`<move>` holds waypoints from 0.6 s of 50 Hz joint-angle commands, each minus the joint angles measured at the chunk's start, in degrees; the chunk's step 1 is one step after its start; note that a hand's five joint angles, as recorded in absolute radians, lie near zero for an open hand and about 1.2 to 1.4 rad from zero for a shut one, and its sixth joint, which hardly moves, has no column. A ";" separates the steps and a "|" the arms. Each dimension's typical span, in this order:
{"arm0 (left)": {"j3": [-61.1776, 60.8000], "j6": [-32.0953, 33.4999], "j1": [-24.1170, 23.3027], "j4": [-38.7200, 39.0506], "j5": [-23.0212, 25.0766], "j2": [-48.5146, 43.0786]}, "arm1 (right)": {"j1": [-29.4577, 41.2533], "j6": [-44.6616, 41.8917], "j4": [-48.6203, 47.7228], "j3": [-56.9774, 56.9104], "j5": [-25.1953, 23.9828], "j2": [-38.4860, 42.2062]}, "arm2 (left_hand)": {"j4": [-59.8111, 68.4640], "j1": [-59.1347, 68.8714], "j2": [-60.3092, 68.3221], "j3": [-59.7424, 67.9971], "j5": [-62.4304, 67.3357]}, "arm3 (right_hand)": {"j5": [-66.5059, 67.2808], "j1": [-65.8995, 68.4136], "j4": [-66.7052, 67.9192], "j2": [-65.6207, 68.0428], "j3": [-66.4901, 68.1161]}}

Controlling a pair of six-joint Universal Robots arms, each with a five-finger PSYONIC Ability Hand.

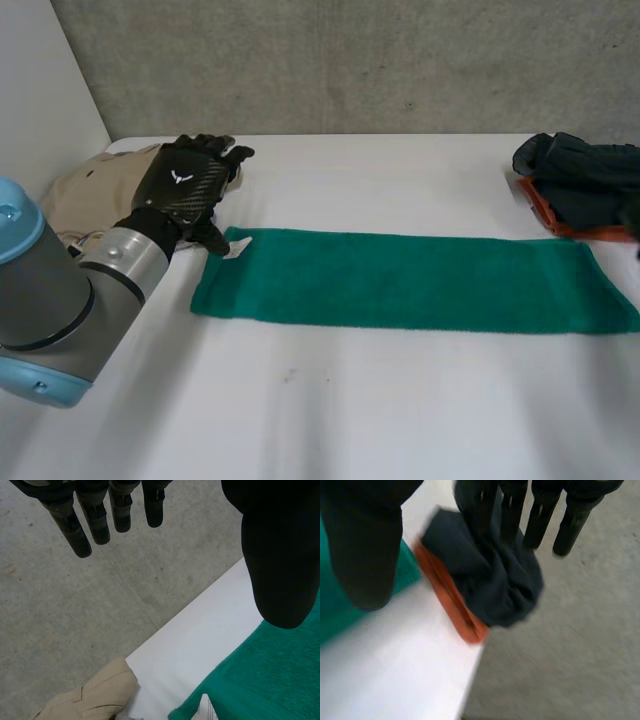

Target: Fold the laundry.

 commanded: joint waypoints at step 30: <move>-1.03 -0.54 -1.42 1.39 0.04 -0.60 | -10.61 10.64 3.99 1.61 -13.26 8.59 | -1.70 -1.13 -2.08 -2.36 -2.92 | 60.23 60.05 58.91 59.84 58.98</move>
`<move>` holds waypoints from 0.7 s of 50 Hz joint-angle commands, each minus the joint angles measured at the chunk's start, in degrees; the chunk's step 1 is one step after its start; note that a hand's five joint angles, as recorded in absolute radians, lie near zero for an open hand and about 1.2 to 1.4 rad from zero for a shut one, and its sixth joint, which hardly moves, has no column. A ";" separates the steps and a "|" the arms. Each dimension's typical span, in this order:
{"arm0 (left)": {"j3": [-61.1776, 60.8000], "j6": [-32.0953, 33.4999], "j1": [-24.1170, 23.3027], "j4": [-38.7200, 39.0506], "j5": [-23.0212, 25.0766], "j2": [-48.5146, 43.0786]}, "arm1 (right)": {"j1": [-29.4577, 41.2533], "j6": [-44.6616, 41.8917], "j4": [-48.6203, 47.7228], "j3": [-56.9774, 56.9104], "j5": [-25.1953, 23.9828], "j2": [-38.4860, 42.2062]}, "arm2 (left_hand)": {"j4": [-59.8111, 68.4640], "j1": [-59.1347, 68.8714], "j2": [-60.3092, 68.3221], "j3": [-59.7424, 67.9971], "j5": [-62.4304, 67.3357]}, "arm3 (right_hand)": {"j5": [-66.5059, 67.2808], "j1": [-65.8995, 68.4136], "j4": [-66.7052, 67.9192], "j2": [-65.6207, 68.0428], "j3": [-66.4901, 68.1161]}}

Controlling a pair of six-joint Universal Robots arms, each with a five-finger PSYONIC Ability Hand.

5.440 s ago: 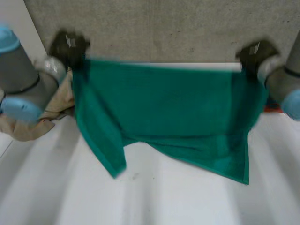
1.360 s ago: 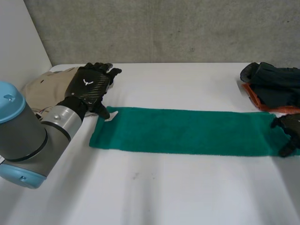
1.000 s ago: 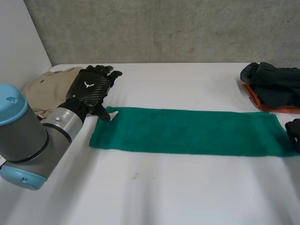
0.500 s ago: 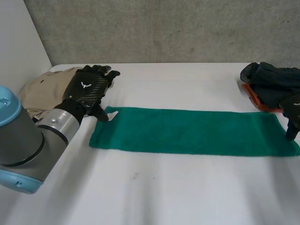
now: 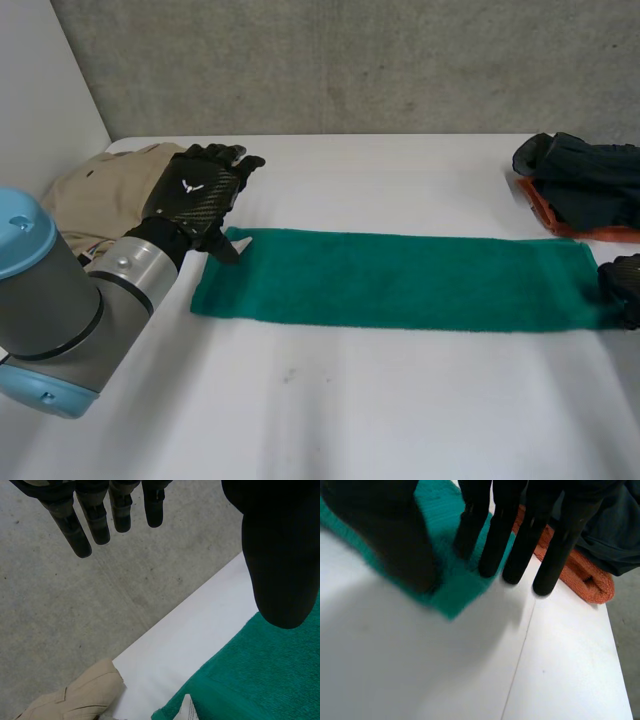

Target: Fold the laundry.

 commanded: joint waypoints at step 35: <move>-3.21 -0.13 1.12 0.88 -0.12 3.00 | 54.78 -19.11 -23.36 -12.32 -2.52 7.16 | -1.70 -1.13 -2.08 -2.36 -2.92 | 18.24 17.91 17.82 16.97 17.75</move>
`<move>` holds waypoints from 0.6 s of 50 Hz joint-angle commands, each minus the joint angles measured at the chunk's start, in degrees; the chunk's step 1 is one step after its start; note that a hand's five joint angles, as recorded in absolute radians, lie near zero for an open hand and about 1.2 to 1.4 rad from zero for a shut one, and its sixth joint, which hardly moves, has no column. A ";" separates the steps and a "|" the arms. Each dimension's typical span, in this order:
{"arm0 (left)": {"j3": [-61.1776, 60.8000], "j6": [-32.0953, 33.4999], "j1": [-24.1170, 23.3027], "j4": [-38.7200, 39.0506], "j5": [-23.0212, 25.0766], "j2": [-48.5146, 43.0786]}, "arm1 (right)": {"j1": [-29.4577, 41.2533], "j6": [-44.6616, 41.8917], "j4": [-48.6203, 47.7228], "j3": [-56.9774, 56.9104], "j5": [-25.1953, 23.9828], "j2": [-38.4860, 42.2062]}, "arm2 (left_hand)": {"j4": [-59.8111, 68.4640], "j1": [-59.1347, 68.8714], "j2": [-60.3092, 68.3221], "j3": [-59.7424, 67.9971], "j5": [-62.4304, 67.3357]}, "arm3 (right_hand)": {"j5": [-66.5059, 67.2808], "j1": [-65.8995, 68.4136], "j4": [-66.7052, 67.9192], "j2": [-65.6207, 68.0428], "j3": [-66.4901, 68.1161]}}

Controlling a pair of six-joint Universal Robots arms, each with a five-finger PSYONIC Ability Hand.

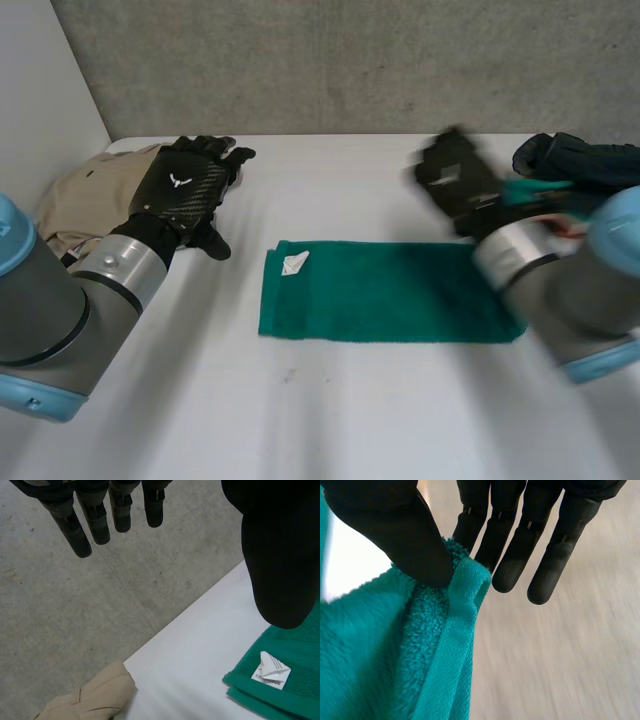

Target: Fold the laundry.

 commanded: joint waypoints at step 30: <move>5.05 -2.72 -8.77 1.18 0.18 -7.53 | 1.98 30.97 15.06 4.94 12.22 4.97 | -1.70 -1.13 -2.07 -2.36 -2.92 | -56.74 -54.40 -58.75 -57.60 -58.26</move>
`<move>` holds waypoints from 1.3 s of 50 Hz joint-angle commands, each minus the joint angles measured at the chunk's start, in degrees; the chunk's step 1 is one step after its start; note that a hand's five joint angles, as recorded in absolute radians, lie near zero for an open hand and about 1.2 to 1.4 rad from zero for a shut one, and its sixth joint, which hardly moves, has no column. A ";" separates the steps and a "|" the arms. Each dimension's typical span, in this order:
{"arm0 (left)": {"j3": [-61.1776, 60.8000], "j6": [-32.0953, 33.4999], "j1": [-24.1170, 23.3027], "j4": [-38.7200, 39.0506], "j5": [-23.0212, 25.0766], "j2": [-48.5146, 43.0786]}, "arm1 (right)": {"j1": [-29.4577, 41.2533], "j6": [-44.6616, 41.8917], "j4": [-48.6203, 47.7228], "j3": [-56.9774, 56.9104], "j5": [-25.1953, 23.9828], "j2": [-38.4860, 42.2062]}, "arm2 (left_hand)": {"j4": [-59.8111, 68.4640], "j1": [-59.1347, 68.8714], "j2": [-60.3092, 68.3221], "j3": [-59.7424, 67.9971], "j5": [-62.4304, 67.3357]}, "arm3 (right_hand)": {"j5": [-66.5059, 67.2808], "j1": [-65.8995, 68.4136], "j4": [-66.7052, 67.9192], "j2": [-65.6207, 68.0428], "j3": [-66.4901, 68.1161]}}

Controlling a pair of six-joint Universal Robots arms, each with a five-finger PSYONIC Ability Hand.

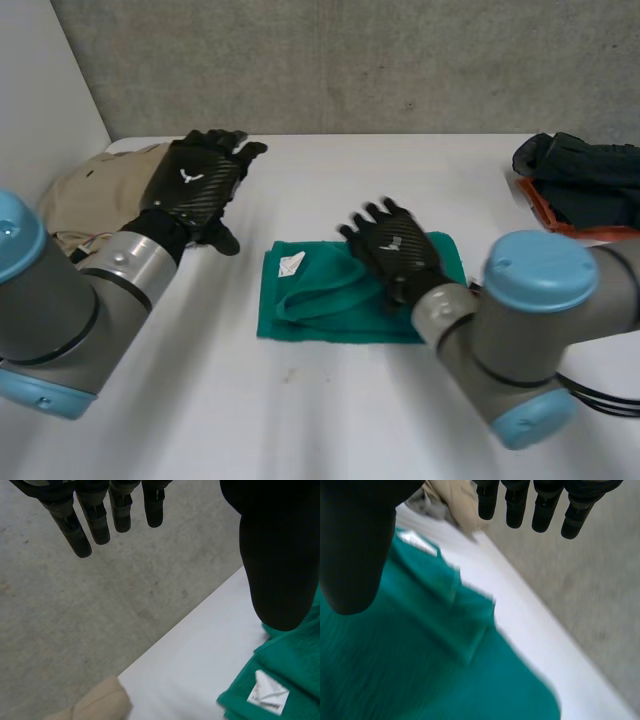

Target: Fold the laundry.

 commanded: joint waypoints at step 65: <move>23.96 9.98 -13.68 -4.91 -13.71 -25.06 | -10.47 -27.47 -2.60 8.34 15.14 -2.95 | -1.70 -1.13 -2.08 -2.36 -2.92 | 67.20 67.06 67.60 67.82 67.90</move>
